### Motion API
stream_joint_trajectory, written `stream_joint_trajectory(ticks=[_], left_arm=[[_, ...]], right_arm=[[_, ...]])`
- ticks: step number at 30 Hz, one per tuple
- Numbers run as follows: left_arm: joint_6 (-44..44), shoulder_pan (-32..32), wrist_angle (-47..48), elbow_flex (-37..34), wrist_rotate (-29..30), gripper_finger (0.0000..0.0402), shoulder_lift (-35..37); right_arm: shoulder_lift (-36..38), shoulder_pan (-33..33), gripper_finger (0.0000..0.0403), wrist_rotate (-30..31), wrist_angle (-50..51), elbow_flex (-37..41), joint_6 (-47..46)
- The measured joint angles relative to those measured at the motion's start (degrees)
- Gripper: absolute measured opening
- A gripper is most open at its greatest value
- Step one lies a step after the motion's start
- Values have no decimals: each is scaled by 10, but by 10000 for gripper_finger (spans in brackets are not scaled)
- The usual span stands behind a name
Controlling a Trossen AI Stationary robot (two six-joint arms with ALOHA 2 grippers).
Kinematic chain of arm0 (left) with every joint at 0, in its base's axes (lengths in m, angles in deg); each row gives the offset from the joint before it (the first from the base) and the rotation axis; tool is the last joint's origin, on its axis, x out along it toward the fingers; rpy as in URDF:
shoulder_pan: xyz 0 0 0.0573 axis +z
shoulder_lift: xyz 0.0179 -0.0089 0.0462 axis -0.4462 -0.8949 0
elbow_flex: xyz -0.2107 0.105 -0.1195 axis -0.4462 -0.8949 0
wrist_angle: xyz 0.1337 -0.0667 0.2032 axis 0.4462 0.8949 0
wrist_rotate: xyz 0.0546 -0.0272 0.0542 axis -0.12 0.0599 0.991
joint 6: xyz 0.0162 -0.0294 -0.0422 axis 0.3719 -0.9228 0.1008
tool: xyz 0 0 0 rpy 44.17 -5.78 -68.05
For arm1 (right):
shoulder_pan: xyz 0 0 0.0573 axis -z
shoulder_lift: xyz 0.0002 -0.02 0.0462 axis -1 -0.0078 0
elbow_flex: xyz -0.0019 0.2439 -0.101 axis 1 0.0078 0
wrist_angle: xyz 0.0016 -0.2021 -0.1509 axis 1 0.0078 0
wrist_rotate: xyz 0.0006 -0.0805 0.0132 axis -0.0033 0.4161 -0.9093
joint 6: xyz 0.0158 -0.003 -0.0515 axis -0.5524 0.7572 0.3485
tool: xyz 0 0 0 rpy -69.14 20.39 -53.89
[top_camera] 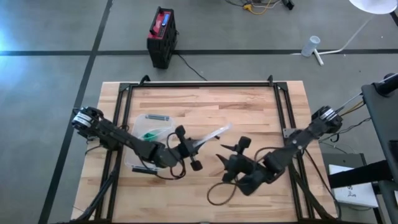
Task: Roll bandage
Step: Close the transparent bin
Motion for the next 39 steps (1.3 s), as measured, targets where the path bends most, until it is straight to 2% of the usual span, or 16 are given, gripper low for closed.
stream_joint_trajectory(ticks=[8, 13, 18, 22, 27, 29, 34, 39], left_arm=[[8, -23, -20, 0, 0, 3, 27], [14, -25, -67, 0, -2, 3, 31], [15, -24, -75, 0, -8, 3, 31], [20, -26, -75, 0, -5, 4, 37], [45, -30, -72, 0, -7, 6, 46], [49, -33, -39, 0, -14, 16, 62], [-28, -37, 122, 2, -16, 74, 132], [-181, -48, 371, 12, -18, 149, 222]], right_arm=[[-17, 51, 208, 6, -10, 3, -41], [-23, 73, 201, -8, -64, 4, -20], [-32, 89, 185, -10, -76, 4, -21], [-32, 94, 144, -8, -77, 4, -20], [-31, 96, 36, -2, -75, -2, 5], [-30, 97, 23, -13, -75, -8, 22], [-12, 97, 26, -25, -45, -34, 50], [16, 97, 24, -40, 18, -49, 59]])
